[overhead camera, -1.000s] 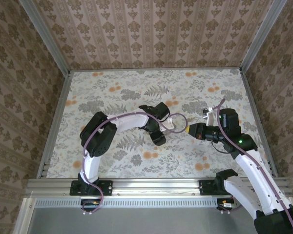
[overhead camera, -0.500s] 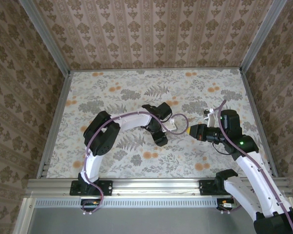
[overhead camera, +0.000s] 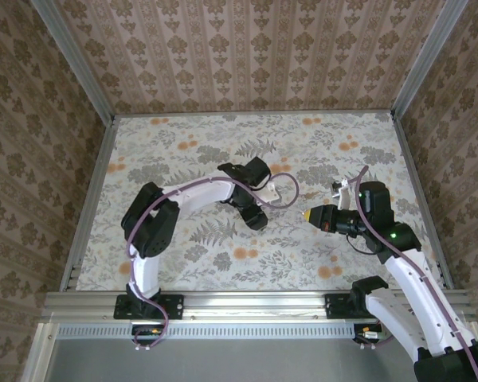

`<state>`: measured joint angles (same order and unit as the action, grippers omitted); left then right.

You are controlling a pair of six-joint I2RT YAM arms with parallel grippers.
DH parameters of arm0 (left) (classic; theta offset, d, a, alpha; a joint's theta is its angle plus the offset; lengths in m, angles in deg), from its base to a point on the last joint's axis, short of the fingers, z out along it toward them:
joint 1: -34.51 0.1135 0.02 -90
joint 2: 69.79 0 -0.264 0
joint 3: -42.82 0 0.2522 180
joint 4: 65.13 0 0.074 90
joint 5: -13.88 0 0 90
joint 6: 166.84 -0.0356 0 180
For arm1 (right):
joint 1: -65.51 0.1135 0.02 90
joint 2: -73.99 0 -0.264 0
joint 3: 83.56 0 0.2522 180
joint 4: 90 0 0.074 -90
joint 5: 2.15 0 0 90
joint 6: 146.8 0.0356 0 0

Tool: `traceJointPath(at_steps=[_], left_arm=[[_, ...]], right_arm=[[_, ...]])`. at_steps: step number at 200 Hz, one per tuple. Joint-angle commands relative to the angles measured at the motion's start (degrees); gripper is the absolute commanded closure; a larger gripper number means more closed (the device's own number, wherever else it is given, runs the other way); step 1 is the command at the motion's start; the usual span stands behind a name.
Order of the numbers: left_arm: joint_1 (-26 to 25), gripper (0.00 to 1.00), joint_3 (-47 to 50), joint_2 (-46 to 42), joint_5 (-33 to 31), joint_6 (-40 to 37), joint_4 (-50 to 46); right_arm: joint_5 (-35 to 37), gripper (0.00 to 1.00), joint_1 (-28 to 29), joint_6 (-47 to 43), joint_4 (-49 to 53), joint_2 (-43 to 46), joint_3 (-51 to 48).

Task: Unlock with the key

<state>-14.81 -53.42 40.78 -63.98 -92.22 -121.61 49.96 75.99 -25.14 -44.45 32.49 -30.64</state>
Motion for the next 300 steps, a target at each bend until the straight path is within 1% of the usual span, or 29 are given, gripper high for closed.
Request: traceJointPath(at_steps=[1,18,33,48,54,72,87,106,131,152,186,232,250,274,300], left_arm=[[0.02,0.34,-0.81,-0.99,-0.76,0.56,-2.0],[-0.59,0.36,-1.64,1.0,-1.62,0.75,-3.21],[-2.05,0.41,-2.11,2.34,-6.08,0.34,-4.2],[-3.53,0.41,-1.41,2.44,-8.12,-1.23,-3.86],[-3.74,0.42,-1.23,2.4,-7.8,-1.76,-2.98],[-3.75,0.4,-2.11,2.35,-2.27,-2.55,-0.19],[-4.41,0.39,-4.47,3.48,1.09,-3.33,-0.49],[-5.75,0.38,-6.2,5.77,2.1,-5.41,-1.66],[-4.9,0.41,-7.63,9.01,4.17,-5.29,-3.59],[-4.42,0.42,-5.33,8.86,2.57,-5.17,-2.54],[-2.67,0.42,-0.53,6.34,2.58,-3.39,-0.6],[-3.01,0.44,3.01,3.6,2.36,-1.05,-1.05],[-3.0,0.42,4.8,2.06,1.33,-0.22,0.26],[-3.11,0.41,2.83,2.27,-0.64,0.44,-1.68],[-3.39,0.41,-0.34,4.56,-1.16,-0.39,-4.85]], right_arm=[[-0.45,0.91,-0.36,-0.09,0.37,1.03,0.04],[-0.27,0.91,-0.5,-0.19,0.8,1.36,0.04],[-0.22,0.91,-0.53,-0.32,1.52,1.92,0.13],[0.01,0.91,-0.56,-0.55,2.48,2.68,0.39],[-0.04,0.91,-0.68,-0.38,2.4,2.89,0.24],[-0.3,0.91,-0.68,0.03,1.58,2.66,-0.02],[-0.34,0.91,-0.67,0.33,0.98,2.5,-0.18],[-0.34,0.91,-0.64,0.33,1.55,2.96,0.03],[-0.17,0.91,-0.64,0.07,2.57,3.55,0.57],[-0.08,0.91,-0.69,-0.01,3.06,3.78,0.81],[-0.08,0.91,-0.73,-0.09,3.28,3.79,1.23],[-0.26,0.91,-0.75,0.16,3.2,3.88,1.62],[-0.35,0.91,-0.72,0.24,3.01,3.97,1.54],[-0.34,0.91,-0.72,0.24,2.84,3.88,1.54],[-0.17,0.91,-0.78,0.33,2.97,4.73,1.11]])
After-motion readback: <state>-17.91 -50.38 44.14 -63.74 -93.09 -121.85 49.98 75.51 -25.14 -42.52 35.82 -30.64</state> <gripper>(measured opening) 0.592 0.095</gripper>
